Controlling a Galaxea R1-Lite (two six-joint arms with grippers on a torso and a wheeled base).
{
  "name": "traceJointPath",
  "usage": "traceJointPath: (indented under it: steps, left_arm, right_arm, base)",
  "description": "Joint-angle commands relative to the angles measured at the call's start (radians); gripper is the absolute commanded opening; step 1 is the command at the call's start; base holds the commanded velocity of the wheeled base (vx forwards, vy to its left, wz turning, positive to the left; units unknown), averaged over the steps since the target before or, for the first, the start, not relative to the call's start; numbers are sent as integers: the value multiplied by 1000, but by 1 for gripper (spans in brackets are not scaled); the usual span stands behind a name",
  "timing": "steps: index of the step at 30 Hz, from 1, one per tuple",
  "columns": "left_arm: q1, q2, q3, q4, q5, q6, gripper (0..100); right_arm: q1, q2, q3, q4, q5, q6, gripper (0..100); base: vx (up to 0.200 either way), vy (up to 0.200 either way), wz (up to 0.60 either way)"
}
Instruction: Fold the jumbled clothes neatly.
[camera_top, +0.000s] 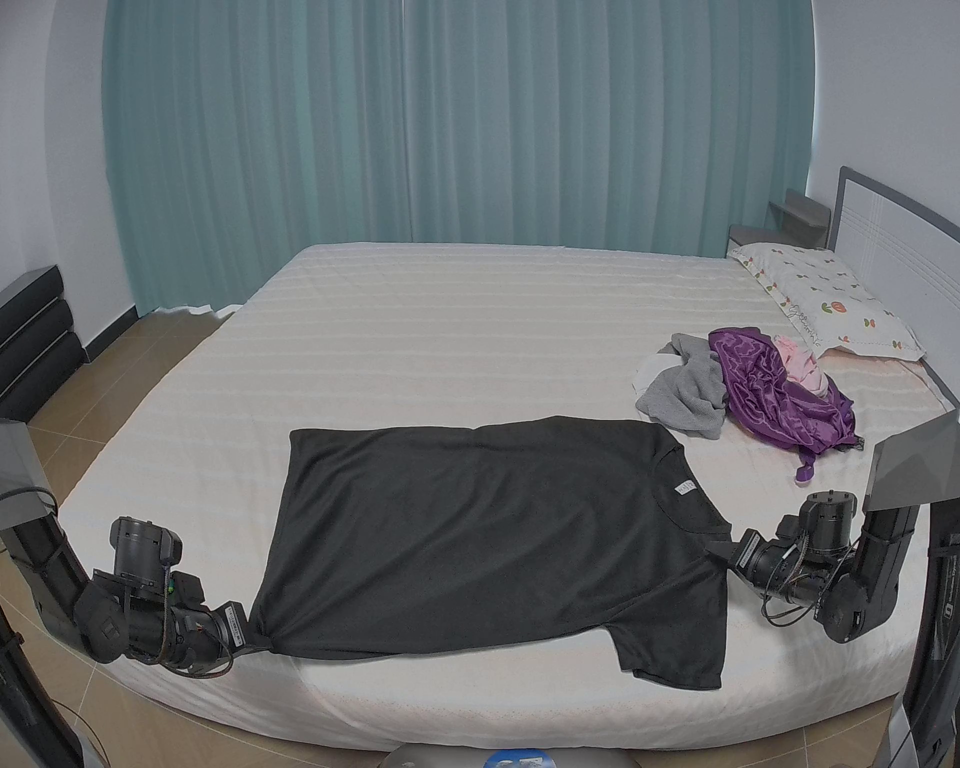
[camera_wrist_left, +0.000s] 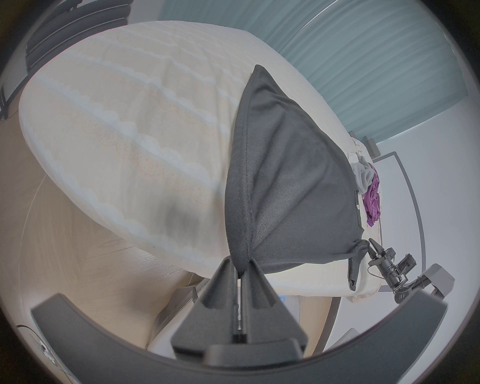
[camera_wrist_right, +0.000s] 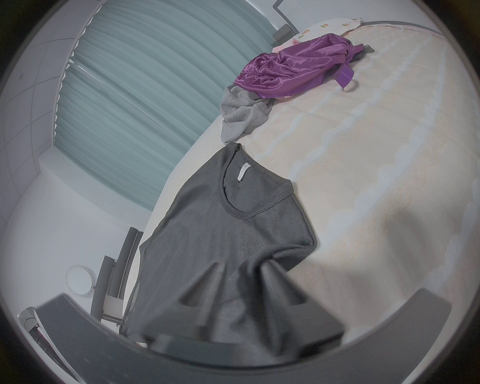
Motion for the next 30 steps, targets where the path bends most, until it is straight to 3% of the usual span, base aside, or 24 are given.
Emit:
traceJointPath:
  steps: [1,4,10,12,17,30]
  left_arm:
    - [-1,3,0,-1,0,-1,0]
    - [0,0,2,-1,-8,-1,0]
    - [0,-7,2,1,-14,-4,0]
    - [0,-7,2,1,-14,-4,0]
    - [0,-11,3,2,-15,-4,0]
    - [0,-12,5,4,-14,-4,0]
  right_arm:
    - [-9,-14,12,-12,4,1,100]
    - [-26,-62,59,-14,9,0,100]
    - [-84,-175,194,-12,167,-14,100]
    - [-86,-175,199,-11,171,-16,100]
    - [-75,-134,269,-16,187,-126,100]
    - [-63,-132,337,-14,191,-178,100]
  base:
    - [0,0,0]
    - [0,0,0]
    - [0,0,0]
    - [0,0,0]
    - [0,0,0]
    - [0,0,0]
